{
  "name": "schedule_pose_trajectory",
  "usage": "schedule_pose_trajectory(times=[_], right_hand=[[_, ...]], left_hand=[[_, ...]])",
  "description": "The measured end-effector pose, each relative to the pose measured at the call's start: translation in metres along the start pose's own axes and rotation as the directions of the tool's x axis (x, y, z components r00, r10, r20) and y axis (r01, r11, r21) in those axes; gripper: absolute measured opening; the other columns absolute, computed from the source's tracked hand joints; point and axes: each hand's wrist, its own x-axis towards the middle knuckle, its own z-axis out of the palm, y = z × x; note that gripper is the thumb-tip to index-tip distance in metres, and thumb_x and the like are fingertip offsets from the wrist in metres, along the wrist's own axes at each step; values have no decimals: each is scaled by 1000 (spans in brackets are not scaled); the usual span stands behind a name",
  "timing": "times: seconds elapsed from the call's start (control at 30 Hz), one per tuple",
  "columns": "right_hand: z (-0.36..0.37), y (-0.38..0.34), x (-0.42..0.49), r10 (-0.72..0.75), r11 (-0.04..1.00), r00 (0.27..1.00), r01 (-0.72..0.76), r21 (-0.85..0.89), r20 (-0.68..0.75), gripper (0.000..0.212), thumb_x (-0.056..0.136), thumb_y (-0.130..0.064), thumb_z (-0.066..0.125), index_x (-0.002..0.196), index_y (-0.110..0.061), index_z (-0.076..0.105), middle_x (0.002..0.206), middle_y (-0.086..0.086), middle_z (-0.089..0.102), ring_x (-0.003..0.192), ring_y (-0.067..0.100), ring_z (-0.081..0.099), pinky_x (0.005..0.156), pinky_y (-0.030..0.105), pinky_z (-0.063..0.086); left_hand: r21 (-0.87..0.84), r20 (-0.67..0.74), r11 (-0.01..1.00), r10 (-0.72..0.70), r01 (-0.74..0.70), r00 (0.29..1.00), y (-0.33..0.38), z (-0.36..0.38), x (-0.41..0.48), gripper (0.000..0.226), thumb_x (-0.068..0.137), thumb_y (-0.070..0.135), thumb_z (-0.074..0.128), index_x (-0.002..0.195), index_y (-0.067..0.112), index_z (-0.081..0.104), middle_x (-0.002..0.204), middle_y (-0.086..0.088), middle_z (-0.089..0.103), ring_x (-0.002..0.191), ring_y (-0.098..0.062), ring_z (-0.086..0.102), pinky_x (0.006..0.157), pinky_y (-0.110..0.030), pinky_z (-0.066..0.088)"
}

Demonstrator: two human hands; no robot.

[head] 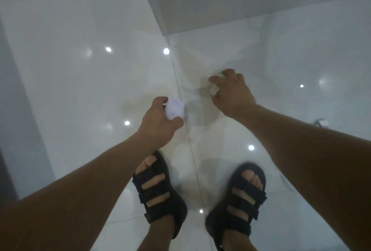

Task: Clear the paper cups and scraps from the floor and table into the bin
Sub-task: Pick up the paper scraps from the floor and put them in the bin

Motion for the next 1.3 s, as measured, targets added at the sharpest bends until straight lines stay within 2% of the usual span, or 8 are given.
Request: schedule_pose_trajectory(times=[0.1, 0.27, 0.43, 0.6, 0.73, 0.9, 1.07, 1.3], right_hand=[[-15, -29, -42, -27, 997, 999, 29, 76, -21, 56, 84, -21, 62, 138, -26, 50, 142, 11, 37, 122, 35, 41, 92, 40, 45], [-85, -87, -92, -84, 987, 996, 87, 133, -31, 63, 86, -28, 66, 144, -31, 41, 148, 5, 34, 126, 28, 45, 97, 38, 44], [-186, -144, -144, -149, 982, 989, 148, 120, 1, 63, 87, -31, 65, 145, -29, 40, 150, 4, 33, 125, 26, 47, 98, 33, 43], [-281, -205, -204, -246, 969, 968, 244, 41, 54, 60, 88, -31, 65, 144, -30, 42, 150, 2, 32, 124, 24, 48, 95, 31, 43], [-347, -260, -267, -354, 934, 927, 357, -6, 122, 59, 88, -31, 64, 143, -33, 41, 150, -1, 29, 118, 23, 52, 92, 30, 44], [-393, -339, -352, -548, 817, 811, 572, -80, 205, 61, 87, -29, 65, 143, -32, 42, 150, 0, 30, 123, 22, 49, 98, 33, 46], [-405, -424, -435, -695, 634, 659, 750, -188, 287, 60, 89, -28, 63, 145, -31, 40, 153, -1, 26, 128, 22, 43, 98, 30, 42], [-344, -533, -578, -812, 360, 427, 903, -234, 399, 62, 88, -31, 65, 145, -28, 41, 150, 1, 30, 126, 24, 44, 99, 32, 43]], left_hand=[[-18, -21, 1000, 2, -2, 1000, 14, -16, -25, 71, 83, 17, 67, 143, 12, 30, 129, -5, 52, 107, -17, 54, 74, -21, 43], [-100, -34, 995, 24, -27, 999, 63, -54, -89, 82, 88, 11, 64, 151, 17, 12, 153, -6, 27, 139, -22, 29, 115, -34, 25], [-131, -125, 990, 30, -47, 992, 118, -105, -178, 71, 84, 12, 66, 145, 8, 31, 144, -8, 41, 131, -24, 41, 100, -22, 31], [-217, -319, 976, -35, -36, 947, 157, -157, -301, 58, 82, 6, 64, 135, 5, 40, 137, -10, 42, 123, -29, 48, 96, -32, 44], [-322, -431, 946, -121, -28, 894, 171, -191, -411, 18, 77, -2, 60, 92, -2, 51, 93, -20, 49, 88, -41, 54, 72, -29, 43], [-368, -557, 930, -199, -24, 806, 161, -216, -536, 42, 83, 7, 60, 124, 7, 49, 112, 1, 45, 110, -17, 51, 88, -22, 39], [-483, -673, 872, -310, -81, 672, 124, -233, -663, 28, 78, 4, 61, 106, 5, 57, 104, -8, 59, 88, -22, 59, 67, -23, 46], [-603, -756, 757, -443, -251, 481, 24, -213, -814, 28, 73, 4, 65, 99, 7, 55, 97, -2, 54, 88, -24, 56, 76, -31, 48]])
